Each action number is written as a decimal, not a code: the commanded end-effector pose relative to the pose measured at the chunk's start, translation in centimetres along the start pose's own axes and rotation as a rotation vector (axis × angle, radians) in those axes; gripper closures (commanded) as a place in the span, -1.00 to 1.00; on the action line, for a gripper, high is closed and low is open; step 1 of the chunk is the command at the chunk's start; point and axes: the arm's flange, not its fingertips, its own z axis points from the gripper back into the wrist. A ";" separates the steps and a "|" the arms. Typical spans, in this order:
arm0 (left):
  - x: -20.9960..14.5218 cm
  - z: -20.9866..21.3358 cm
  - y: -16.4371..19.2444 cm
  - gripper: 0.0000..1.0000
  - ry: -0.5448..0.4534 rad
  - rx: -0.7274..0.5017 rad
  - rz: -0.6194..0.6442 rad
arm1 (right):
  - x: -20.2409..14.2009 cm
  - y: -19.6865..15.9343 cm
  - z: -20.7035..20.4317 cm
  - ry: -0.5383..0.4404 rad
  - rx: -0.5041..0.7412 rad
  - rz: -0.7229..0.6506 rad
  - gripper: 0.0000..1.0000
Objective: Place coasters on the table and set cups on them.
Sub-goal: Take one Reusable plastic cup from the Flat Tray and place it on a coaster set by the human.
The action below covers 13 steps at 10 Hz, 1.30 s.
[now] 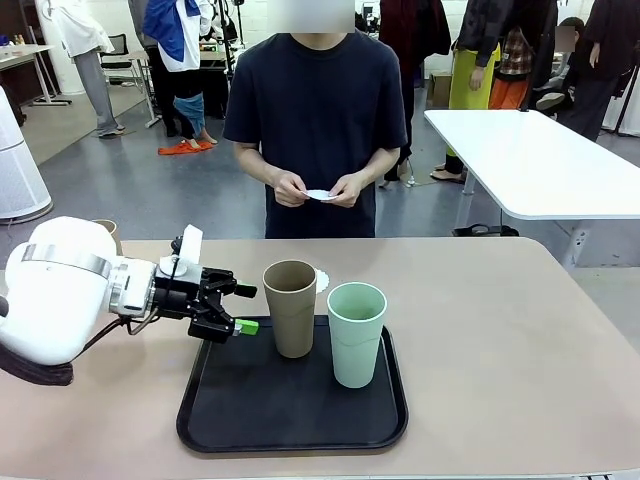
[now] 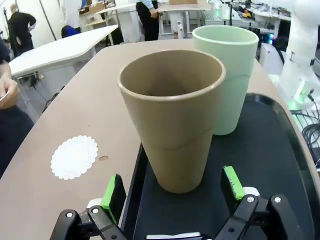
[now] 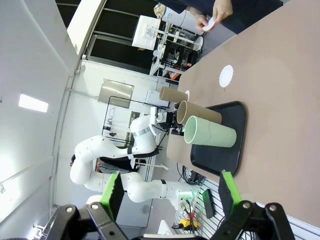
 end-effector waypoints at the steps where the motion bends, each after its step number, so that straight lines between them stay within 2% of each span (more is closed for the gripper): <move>1: -1.3 -1.0 0.2 -1.00 -0.057 -0.039 -0.097 | 0.1 0.0 -0.2 -0.014 0.007 -0.004 -1.00; 2: -1.0 -1.0 -0.3 -1.00 -0.113 -0.052 -0.095 | 0.1 0.0 -0.2 -0.014 0.007 -0.004 -1.00; 3: -0.3 -0.5 0.0 -1.00 -0.013 -0.015 -0.032 | 0.1 0.0 -0.2 -0.014 0.007 -0.004 -1.00; 6: -0.3 -0.5 0.0 -1.00 -0.013 -0.015 -0.032 | 0.1 0.0 -0.2 -0.014 0.007 -0.004 -1.00; 11: -2.5 -1.9 1.7 -1.00 -0.160 -0.037 -0.039 | 0.1 0.0 -0.2 -0.014 0.007 -0.004 -1.00; 13: -3.4 -2.3 2.0 -1.00 -0.146 -0.048 -0.020 | 0.1 0.0 -0.2 -0.014 0.007 -0.004 -1.00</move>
